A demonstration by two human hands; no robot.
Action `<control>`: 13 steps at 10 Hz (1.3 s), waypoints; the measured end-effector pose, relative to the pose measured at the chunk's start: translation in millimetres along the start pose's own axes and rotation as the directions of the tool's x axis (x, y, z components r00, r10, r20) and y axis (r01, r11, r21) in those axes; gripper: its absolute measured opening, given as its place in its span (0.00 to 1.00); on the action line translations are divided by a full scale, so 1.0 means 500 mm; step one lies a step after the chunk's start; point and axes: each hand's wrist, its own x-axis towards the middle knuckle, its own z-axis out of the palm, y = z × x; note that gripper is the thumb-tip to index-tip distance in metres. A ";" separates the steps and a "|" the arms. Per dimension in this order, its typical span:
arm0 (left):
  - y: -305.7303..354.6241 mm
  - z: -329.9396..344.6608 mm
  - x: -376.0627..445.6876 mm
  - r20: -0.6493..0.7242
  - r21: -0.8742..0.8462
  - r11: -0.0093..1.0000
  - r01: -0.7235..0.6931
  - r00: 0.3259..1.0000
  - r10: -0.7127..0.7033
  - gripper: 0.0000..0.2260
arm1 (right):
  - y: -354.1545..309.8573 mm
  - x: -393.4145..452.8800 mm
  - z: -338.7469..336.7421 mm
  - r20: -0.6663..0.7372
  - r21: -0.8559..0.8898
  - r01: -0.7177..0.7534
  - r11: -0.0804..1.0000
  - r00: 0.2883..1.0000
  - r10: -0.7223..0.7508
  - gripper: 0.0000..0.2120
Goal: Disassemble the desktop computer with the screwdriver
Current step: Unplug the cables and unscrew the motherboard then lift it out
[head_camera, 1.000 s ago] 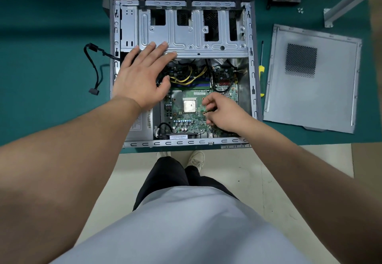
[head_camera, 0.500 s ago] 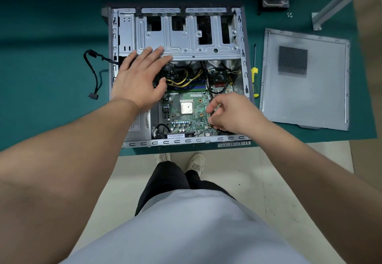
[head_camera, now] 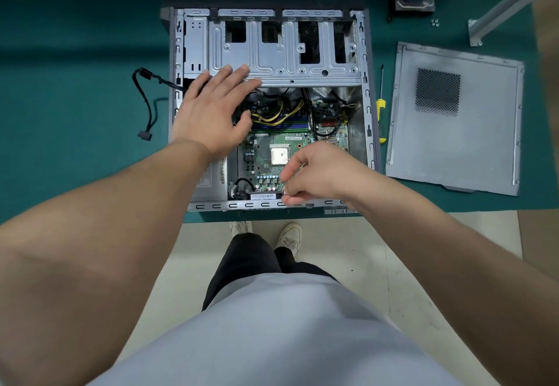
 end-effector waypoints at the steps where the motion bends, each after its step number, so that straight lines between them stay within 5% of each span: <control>1: 0.000 0.002 0.000 -0.001 0.010 1.000 -0.003 1.000 0.003 0.26 | -0.002 0.006 0.024 -0.057 -0.057 0.044 0.997 0.997 -0.047 0.10; 3: 0.000 0.003 0.001 -0.009 0.010 1.000 -0.003 1.000 0.003 0.26 | 0.009 0.008 0.047 -0.089 -0.271 0.184 0.945 0.973 -0.215 0.09; 7: 0.003 -0.001 0.001 0.006 0.007 1.000 0.001 1.000 -0.001 0.26 | 0.034 0.016 0.040 0.090 -0.494 0.446 0.746 0.880 -0.466 0.09; 8: 0.004 -0.002 0.000 0.005 0.009 1.000 0.002 1.000 -0.003 0.26 | 0.038 0.029 0.032 0.097 -0.505 0.478 0.719 0.859 -0.503 0.08; 11: 0.004 -0.004 -0.002 0.003 0.012 1.000 -0.001 1.000 0.001 0.26 | 0.073 0.050 -0.004 0.001 -0.217 0.456 0.863 0.884 -0.467 0.08; 13: 0.005 -0.001 -0.002 -0.008 0.009 1.000 -0.003 1.000 0.003 0.27 | 0.060 0.050 0.013 0.073 -0.367 0.535 0.761 0.832 -0.550 0.06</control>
